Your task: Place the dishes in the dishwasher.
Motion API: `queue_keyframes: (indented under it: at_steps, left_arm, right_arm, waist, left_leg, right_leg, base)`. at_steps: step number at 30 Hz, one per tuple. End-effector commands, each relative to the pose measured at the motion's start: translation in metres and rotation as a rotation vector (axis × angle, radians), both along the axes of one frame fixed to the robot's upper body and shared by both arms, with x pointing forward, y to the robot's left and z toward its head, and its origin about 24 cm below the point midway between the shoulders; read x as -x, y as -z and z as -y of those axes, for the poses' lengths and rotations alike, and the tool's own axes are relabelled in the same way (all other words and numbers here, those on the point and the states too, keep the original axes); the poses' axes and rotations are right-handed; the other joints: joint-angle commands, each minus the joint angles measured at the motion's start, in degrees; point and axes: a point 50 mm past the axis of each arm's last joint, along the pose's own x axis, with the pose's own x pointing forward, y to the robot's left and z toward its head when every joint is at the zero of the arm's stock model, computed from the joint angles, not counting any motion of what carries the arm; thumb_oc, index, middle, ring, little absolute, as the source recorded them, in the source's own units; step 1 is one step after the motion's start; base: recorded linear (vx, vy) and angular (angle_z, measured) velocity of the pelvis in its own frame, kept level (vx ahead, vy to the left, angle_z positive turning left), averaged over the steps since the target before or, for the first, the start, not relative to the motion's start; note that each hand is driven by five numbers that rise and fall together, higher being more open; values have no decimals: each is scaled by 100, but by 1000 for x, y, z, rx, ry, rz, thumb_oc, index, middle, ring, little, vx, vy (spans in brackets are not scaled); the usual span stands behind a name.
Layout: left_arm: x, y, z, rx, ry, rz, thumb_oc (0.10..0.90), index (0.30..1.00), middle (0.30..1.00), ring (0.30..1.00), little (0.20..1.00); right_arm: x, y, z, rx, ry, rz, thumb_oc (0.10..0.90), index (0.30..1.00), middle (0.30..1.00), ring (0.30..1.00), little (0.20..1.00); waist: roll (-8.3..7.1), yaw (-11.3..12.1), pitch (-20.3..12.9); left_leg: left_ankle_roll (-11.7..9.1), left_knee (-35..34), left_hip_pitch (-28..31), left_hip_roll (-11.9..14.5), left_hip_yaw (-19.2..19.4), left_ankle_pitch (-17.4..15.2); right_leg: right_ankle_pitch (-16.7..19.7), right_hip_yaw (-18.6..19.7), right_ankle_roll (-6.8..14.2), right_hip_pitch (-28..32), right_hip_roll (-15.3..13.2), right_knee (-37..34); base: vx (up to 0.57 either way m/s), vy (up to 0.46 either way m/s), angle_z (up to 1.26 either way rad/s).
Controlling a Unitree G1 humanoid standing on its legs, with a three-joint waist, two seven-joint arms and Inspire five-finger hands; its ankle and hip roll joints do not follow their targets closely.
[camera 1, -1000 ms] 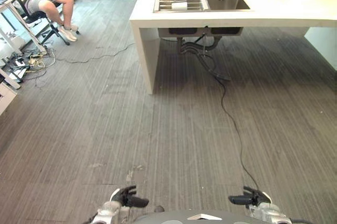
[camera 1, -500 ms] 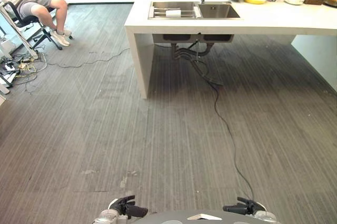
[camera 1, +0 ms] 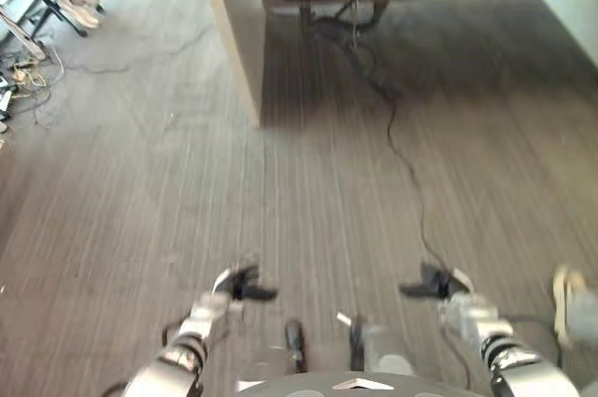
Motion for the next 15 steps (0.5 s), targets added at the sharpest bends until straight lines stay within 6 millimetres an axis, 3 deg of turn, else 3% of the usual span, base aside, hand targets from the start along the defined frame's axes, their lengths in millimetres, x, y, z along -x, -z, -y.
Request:
queue_keyframes:
  at_steps: [1,3,5,8,10,11,12,13,14,15]
  left_arm:
    - [-14,-15,-12,27,-111,105,800,900,900,900,900]
    - [-30,-25,-5,72,-121,159,800,900,900,900,900]
    - [-46,-37,-3,60,-93,205,800,900,900,900,900]
    - [-48,-42,-11,73,-137,236,800,900,900,900,900]
    - [-33,-34,-15,142,-201,222,800,900,900,900,900]
    - [-24,-29,-18,146,-220,205,800,900,900,900,900]
    - [-24,-29,-18,146,-221,205,800,900,900,900,900]
    - [-15,-26,-16,172,-222,202,800,900,900,900,900]
    - [-11,-25,-21,161,-230,197,800,900,900,900,900]
    - [-11,-27,-19,168,-212,205,800,900,900,900,900]
  right_arm:
    - [-19,-15,-1,-10,15,106,800,900,900,900,900]
    - [-27,-21,-2,-20,37,148,800,900,900,900,900]
    - [-28,-23,1,-28,62,158,800,900,900,900,900]
    - [-16,-16,7,-31,69,118,800,900,900,900,900]
    - [-4,-9,13,-23,56,71,800,900,900,900,900]
    - [2,-6,16,-17,66,48,800,900,900,900,900]
    - [2,-6,16,-17,66,48,800,900,900,900,900]
    - [6,-5,19,-23,79,42,800,900,900,900,900]
    - [7,-6,22,-14,84,44,800,900,900,900,900]
    - [8,-7,25,-5,86,37,800,900,900,900,900]
  waist:
    - [-3,5,48]
    - [-2,-143,175]
    - [5,-285,217]
    - [29,-383,178]
    - [113,-333,63]
    - [112,-239,94]
    - [130,-259,73]
    - [-6,10,189]
    - [-84,169,272]
    - [-112,309,283]
  left_leg:
    - [-89,-57,720,25,-109,-832]
    - [-253,-57,873,126,-270,-988]
    - [-368,-57,1084,236,-372,-1194]
    - [-413,-5,1532,373,-473,-1512]
    - [-484,2204,845,868,-260,-731]
    - [-504,3422,269,1051,-342,-50]
    - [-513,3470,216,1070,-373,-69]
    - [-490,5308,-659,999,-529,437]
    - [-487,5889,-1052,988,-510,477]
    - [-415,5856,-1349,761,-407,143]
  right_leg:
    - [714,-338,-117,515,189,-1644]
    - [1029,-143,22,241,243,-2711]
    - [1442,102,173,-143,194,-3336]
    - [1671,52,161,-329,55,-3102]
    - [1153,27,-237,-21,299,-2622]
    - [977,-42,-505,187,379,-2622]
    - [974,-70,-512,169,387,-2620]
    - [838,-176,-808,761,566,-2947]
    - [724,-155,-928,1012,628,-3101]
    - [654,-132,-918,1271,654,-3289]
  base:
    - [394,-178,-6]
    - [386,-239,11]
    - [517,-241,48]
    - [646,-275,48]
    - [731,-496,27]
    - [287,-318,33]
    - [445,-525,51]
    - [464,-499,40]
    - [647,-553,-3]
    - [336,-202,-28]
